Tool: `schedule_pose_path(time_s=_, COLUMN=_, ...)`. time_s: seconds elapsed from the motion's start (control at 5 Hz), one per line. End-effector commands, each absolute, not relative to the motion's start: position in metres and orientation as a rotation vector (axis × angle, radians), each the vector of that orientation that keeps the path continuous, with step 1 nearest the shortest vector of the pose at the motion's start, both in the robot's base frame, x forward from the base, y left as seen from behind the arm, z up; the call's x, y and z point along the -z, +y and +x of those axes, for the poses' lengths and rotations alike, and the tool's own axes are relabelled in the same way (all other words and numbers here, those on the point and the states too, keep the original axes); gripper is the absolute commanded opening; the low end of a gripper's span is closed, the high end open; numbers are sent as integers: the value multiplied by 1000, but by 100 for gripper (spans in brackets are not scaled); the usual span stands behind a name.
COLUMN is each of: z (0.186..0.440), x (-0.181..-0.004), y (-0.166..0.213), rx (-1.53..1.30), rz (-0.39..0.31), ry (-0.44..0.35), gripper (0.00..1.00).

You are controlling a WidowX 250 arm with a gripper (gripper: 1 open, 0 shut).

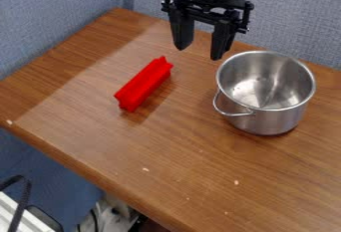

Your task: Put the red object in the metal pot

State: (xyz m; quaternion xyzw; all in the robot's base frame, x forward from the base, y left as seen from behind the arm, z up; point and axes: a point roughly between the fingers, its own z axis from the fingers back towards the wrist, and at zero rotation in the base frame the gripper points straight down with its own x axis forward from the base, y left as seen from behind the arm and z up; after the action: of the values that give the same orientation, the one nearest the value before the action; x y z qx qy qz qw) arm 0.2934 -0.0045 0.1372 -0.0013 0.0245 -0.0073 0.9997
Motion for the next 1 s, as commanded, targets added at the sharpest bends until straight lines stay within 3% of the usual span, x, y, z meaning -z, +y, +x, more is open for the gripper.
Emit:
schedule_pose_path(time_s=0.0, z=290, x=-130, y=4, rx=73, rz=1, ry=66, gripper=100)
schedule_pose_path(time_s=0.4, z=291, x=-124, y=43, rx=-66, rz=25, ry=63, gripper=100)
schedule_pose_path(time_s=0.8, z=288, x=-110, y=69, rx=23, rz=36, ry=72, gripper=100)
